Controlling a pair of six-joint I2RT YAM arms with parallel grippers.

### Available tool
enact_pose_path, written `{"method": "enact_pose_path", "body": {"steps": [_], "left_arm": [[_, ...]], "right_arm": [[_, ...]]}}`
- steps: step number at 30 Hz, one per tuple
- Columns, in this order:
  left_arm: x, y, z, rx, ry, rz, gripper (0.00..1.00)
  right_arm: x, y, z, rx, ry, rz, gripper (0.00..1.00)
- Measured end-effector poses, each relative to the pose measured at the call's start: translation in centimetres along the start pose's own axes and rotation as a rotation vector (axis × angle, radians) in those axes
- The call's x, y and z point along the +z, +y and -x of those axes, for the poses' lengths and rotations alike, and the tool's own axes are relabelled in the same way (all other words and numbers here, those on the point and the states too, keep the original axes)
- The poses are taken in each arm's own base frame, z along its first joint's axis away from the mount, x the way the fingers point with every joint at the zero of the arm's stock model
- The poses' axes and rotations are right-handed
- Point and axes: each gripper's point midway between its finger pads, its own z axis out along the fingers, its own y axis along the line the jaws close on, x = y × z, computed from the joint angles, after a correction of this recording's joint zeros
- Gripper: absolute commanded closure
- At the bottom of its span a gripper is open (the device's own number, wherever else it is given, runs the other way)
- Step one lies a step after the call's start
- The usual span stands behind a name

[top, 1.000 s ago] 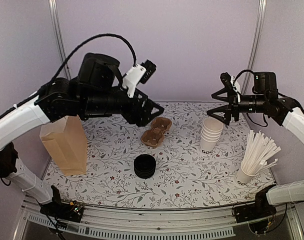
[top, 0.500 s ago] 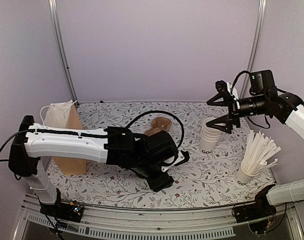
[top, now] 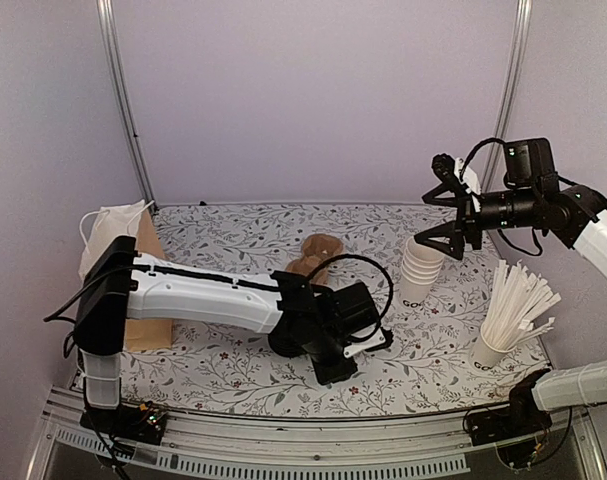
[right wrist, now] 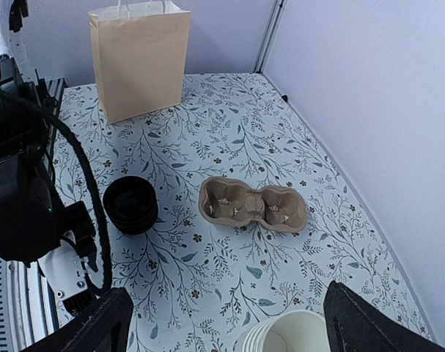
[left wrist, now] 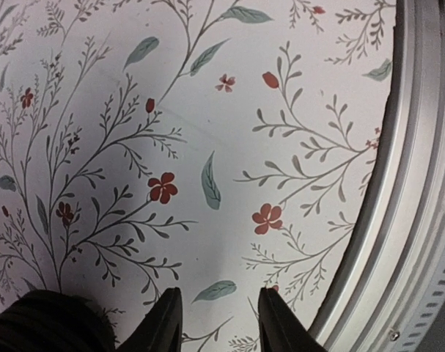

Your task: Pack the takeout coffee

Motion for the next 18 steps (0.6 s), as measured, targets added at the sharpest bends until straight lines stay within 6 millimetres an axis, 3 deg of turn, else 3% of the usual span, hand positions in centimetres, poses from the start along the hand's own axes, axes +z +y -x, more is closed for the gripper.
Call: {"method": "enact_pose_path", "body": {"steps": [5,7,12,18], "left_arm": [[1.9,1.7,-0.4,-0.014,0.036,-0.011,0.80],[2.2,3.1,-0.8,-0.029,0.049,-0.009,0.99],[2.4,5.2,-1.2,-0.060,0.057,0.008,1.00],[2.7,6.2,-1.7,-0.053,0.074,0.033,1.00]], "right_arm": [[-0.2,-0.6,0.0,0.032,-0.004,-0.022,0.06],[-0.2,-0.7,0.1,0.036,-0.007,-0.025,0.07],[-0.2,-0.7,0.2,0.047,-0.010,-0.026,0.07],[-0.1,-0.8,0.1,0.051,-0.008,-0.024,0.07]]}}
